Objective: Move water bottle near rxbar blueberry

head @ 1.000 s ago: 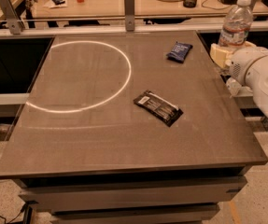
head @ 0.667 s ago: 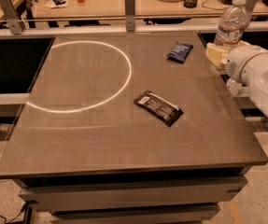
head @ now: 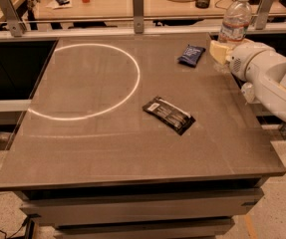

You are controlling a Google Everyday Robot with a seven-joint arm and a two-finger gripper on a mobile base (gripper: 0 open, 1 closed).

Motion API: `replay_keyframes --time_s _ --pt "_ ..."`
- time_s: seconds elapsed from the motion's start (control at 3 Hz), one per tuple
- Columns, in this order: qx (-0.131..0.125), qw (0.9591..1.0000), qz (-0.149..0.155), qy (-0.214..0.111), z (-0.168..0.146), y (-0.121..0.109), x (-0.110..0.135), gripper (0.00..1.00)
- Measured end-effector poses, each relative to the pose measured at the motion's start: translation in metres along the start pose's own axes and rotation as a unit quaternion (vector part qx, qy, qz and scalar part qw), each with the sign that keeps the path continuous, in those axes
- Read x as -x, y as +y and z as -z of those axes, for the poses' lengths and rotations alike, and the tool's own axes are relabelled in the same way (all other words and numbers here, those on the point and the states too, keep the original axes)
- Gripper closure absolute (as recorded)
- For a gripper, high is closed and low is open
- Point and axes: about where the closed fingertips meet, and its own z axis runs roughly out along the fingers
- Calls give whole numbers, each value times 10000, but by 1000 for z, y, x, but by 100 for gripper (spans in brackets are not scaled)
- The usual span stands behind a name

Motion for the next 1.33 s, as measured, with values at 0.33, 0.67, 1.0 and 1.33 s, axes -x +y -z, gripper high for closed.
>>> replay_keyframes --time_s 0.33,0.67,1.0,1.33 --pt "82 9999 -136 -9 -20 6 -5 100" --pt "149 9995 -279 73 -39 13 -19 100" --pt "290 9988 -363 138 -56 27 -31 100" --pt "376 9983 -429 132 -65 34 -35 100"
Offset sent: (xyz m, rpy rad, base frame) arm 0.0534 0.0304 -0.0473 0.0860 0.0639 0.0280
